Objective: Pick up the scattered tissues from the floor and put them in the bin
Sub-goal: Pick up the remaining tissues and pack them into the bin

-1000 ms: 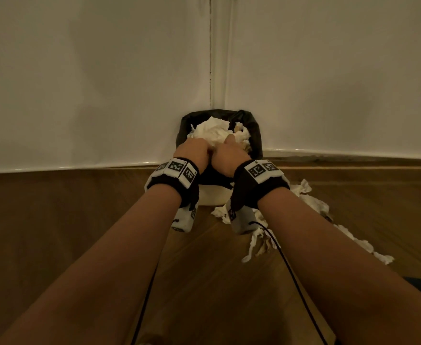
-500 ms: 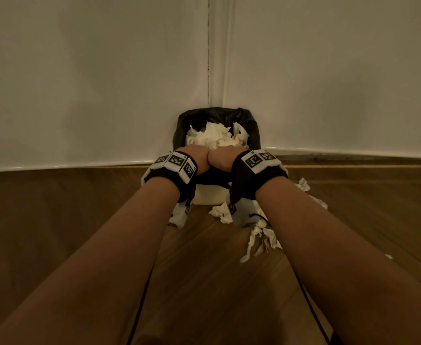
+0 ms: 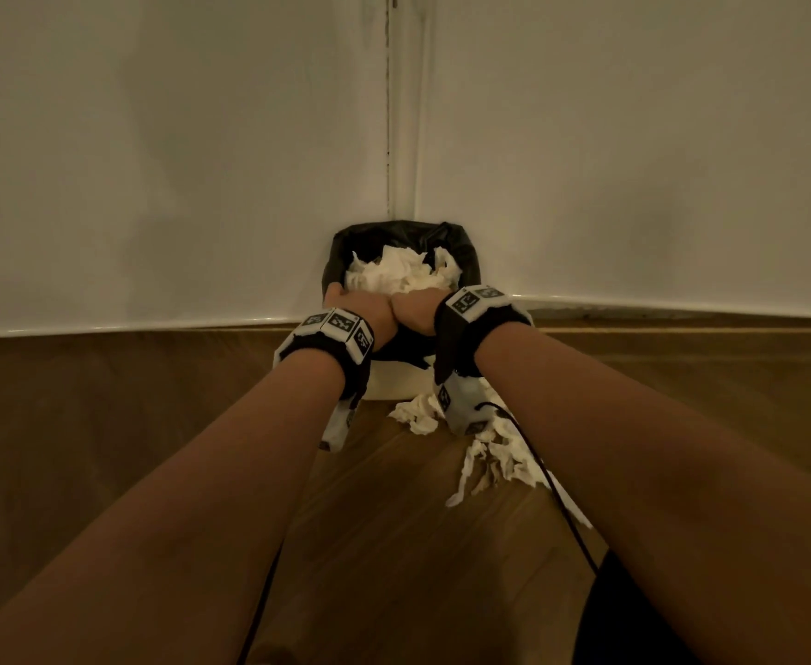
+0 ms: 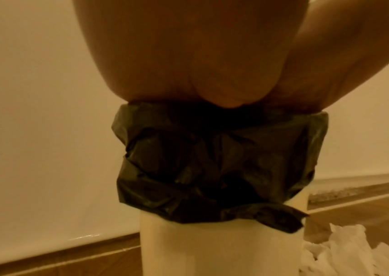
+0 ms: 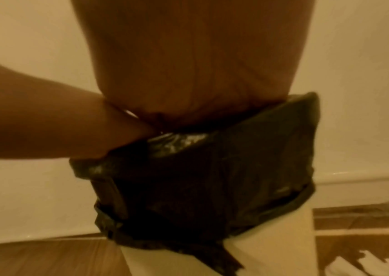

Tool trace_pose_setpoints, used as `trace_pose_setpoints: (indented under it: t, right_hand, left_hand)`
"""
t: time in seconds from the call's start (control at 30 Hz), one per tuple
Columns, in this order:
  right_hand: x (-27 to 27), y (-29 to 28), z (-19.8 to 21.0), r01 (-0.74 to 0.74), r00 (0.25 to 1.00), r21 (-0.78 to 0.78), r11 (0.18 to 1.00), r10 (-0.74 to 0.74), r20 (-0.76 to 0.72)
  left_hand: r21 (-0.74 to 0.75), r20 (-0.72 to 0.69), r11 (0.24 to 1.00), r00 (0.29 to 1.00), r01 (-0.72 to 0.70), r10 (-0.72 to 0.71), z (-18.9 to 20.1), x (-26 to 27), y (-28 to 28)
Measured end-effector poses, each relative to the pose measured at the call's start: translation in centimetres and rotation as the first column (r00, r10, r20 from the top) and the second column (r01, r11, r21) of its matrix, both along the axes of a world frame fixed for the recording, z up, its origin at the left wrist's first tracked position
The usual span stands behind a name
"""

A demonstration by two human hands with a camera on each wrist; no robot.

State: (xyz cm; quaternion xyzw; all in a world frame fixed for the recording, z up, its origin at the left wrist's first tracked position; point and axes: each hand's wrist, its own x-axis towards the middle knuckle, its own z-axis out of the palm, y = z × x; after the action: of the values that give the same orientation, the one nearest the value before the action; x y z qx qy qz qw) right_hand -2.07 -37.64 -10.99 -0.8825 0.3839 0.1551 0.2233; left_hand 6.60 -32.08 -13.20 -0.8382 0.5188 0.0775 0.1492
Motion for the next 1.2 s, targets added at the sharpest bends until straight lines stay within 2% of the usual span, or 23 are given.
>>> trace_pose_setpoints:
  t: [0.07, 0.2, 0.37, 0.57, 0.73, 0.9, 1.07, 1.2]
  right_hand:
    - [-0.7, 0.3, 0.3, 0.03, 0.998, -0.042, 0.999, -0.027, 0.054]
    - [-3.7, 0.9, 2.8, 0.004, 0.986, -0.113, 0.994, 0.015, 0.164]
    - [-8.4, 0.6, 7.1, 0.152, 0.937, -0.141, 0.978, -0.097, 0.337]
    - [-18.7, 1.4, 11.3, 0.234, 0.95, -0.187, 0.954, -0.184, 0.251]
    - [-26.7, 2.2, 12.8, 0.347, 0.934, -0.225, 0.91, -0.315, 0.167]
    - [-32.8, 4.1, 13.8, 0.437, 0.899, -0.258, 0.862, -0.422, 0.114]
    - [-37.9, 5.4, 11.7, 0.568, 0.823, -0.187, 0.802, -0.553, 0.129]
    - [-40.0, 5.6, 7.9, 0.629, 0.777, -0.105, 0.77, -0.62, 0.108]
  left_hand:
    - [-0.121, -0.017, 0.993, 1.0, -0.015, 0.013, 0.3, -0.8, 0.6]
    - [-0.307, -0.006, 0.951, 0.999, -0.032, 0.032, 1.8, -2.9, 2.0]
    - [-0.471, -0.028, 0.882, 1.0, -0.022, 0.011, 6.1, -6.1, 3.1]
    - [-0.43, -0.129, 0.902, 0.987, 0.029, -0.093, 10.3, -13.9, 3.3]
    - [-0.463, -0.209, 0.88, 0.952, 0.105, -0.224, 11.3, -21.1, 3.2]
    - [-0.511, -0.319, 0.846, 0.88, 0.152, -0.351, 12.2, -26.8, 2.9]
    - [-0.498, -0.302, 0.832, 0.851, 0.244, -0.43, 11.0, -29.4, 2.9]
    - [-0.364, -0.3, 0.87, 0.843, 0.332, -0.447, 8.1, -29.9, 1.8]
